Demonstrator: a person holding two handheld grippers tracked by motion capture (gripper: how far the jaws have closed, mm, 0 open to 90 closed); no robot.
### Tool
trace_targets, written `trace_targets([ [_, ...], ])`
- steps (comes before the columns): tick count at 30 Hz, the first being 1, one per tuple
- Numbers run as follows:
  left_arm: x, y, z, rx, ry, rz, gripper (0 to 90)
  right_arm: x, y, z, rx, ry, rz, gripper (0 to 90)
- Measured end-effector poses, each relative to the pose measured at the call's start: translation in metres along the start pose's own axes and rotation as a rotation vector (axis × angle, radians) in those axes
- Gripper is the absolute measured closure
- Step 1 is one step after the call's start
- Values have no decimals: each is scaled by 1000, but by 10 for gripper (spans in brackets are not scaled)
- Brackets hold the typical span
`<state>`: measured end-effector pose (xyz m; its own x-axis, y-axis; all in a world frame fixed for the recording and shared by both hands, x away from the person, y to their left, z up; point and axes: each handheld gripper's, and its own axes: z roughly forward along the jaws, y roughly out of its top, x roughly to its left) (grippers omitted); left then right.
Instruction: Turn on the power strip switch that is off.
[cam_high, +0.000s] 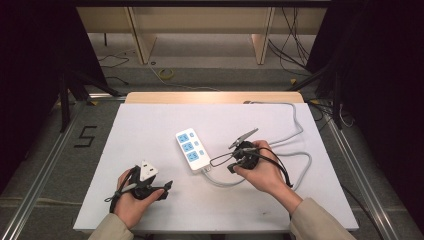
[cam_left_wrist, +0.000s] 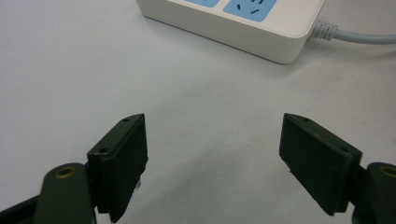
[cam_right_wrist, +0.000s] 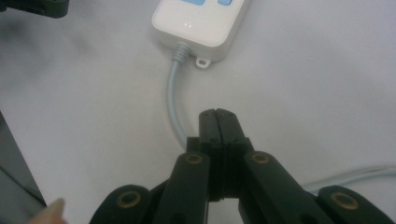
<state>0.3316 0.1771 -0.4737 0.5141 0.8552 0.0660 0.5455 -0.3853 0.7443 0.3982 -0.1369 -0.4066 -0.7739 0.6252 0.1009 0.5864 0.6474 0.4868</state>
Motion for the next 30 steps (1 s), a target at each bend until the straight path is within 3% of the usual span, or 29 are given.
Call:
trace_targets([
  [30,-1,-2,0,1,0,8,237,-5,49,17,54,-4,-12,900],
])
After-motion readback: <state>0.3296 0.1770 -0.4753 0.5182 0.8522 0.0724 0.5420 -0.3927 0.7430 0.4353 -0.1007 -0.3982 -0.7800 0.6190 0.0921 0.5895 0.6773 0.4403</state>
